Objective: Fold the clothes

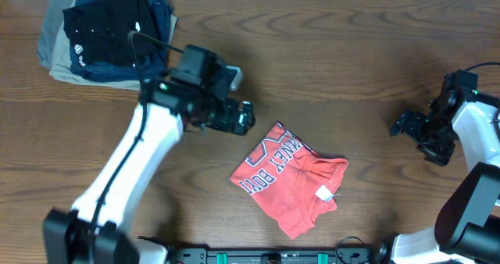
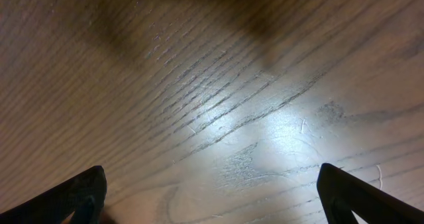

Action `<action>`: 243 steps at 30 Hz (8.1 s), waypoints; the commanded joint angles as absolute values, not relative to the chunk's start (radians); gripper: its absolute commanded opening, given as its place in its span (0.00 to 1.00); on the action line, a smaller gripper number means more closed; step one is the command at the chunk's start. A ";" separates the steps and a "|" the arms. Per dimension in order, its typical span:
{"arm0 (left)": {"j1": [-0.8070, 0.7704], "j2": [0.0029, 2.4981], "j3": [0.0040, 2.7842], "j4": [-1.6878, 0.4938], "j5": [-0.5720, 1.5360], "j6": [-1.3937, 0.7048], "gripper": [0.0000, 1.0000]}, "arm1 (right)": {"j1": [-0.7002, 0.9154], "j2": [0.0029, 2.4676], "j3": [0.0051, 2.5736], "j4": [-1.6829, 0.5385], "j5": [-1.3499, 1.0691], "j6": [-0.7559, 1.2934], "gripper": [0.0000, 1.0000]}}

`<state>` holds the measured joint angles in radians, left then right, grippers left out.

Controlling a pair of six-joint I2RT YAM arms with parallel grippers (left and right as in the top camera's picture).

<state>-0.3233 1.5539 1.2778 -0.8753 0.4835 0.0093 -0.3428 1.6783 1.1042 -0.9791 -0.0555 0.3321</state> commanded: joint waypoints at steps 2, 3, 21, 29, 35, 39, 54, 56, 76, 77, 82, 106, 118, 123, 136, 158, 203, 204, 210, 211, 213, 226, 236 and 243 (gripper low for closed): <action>-0.274 1.691 1.266 -0.881 0.751 0.223 0.98 | -0.346 1.679 1.118 -0.979 -0.056 0.324 0.99; -0.273 1.727 1.266 -0.878 0.765 0.236 0.98 | -0.346 1.679 1.118 -0.979 -0.056 0.324 0.99; -0.341 2.097 1.262 -0.893 1.003 0.393 0.98 | -0.346 1.679 1.118 -0.979 -0.056 0.324 0.99; -0.430 2.099 1.248 -0.893 0.998 0.392 0.89 | -0.346 1.679 1.118 -0.979 -0.056 0.324 0.99; -0.447 2.099 1.247 -0.893 0.993 0.387 0.64 | -0.346 1.679 1.118 -0.979 -0.056 0.324 0.99; -0.447 2.099 1.247 -0.893 0.994 0.375 0.61 | -0.346 1.679 1.118 -0.979 -0.056 0.324 0.99; -0.485 2.099 1.247 -0.836 0.979 0.350 0.09 | -0.346 1.679 1.118 -0.979 -0.056 0.324 0.99; -0.488 2.099 1.247 -0.801 0.925 0.266 0.06 | -0.346 1.679 1.118 -0.979 -0.056 0.324 0.99; -0.095 2.099 1.265 -0.469 0.454 -0.091 0.06 | -0.346 1.679 1.118 -0.979 -0.056 0.324 0.99; -0.068 2.098 1.280 -0.469 0.446 -0.091 0.06 | -0.346 1.679 1.118 -0.979 -0.056 0.324 0.99; 0.037 2.098 1.403 -0.488 0.409 -0.068 0.06 | -0.346 1.679 1.118 -0.979 -0.056 0.324 0.99; 0.085 2.096 1.964 -0.604 0.157 -0.044 0.06 | -0.346 1.679 1.118 -0.979 -0.056 0.324 0.99; 0.085 2.086 2.064 -0.588 0.030 -0.047 0.06 | -0.346 1.679 1.118 -0.979 -0.056 0.324 0.99; 0.085 2.074 2.064 -0.588 -0.067 -0.092 0.06 | -0.346 1.679 1.118 -0.979 -0.056 0.324 0.99; 0.160 2.075 2.064 -0.594 -0.203 -0.182 0.06 | -0.346 1.679 1.118 -0.979 -0.056 0.324 0.99; 0.295 2.112 2.012 -0.604 -0.204 -0.182 0.07 | -0.346 1.679 1.118 -0.979 -0.056 0.324 0.99; 0.296 2.112 2.012 -0.518 -0.195 -0.182 0.47 | -0.346 1.679 1.118 -0.979 -0.056 0.324 0.99; 0.287 2.104 2.012 -0.503 -0.195 -0.182 0.35 | -0.346 1.679 1.118 -0.979 -0.056 0.324 0.99; 0.233 2.111 2.012 -0.402 -0.191 -0.182 0.06 | -0.346 1.679 1.118 -0.979 -0.056 0.324 0.99; 0.228 2.120 2.012 -0.384 -0.191 -0.182 0.06 | -0.346 1.679 1.118 -0.979 -0.056 0.324 0.99; 0.224 2.144 2.012 -0.362 -0.191 -0.182 0.06 | -0.346 1.679 1.118 -0.979 -0.056 0.324 0.99; 0.237 2.420 2.012 -0.203 -0.192 -0.169 0.06 | -0.346 1.679 1.118 -0.979 -0.056 0.324 0.99; 0.225 2.307 2.014 -0.204 -0.192 -0.170 0.07 | -0.346 1.679 1.118 -0.979 -0.056 0.324 0.99; 0.175 2.188 2.014 -0.190 -0.192 -0.170 0.07 | -0.346 1.679 1.118 -0.979 -0.056 0.324 0.99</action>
<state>0.2043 2.2543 2.0136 -0.2031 -0.1871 -0.1825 -0.3428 1.6783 1.1042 -0.9791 -0.0559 0.3321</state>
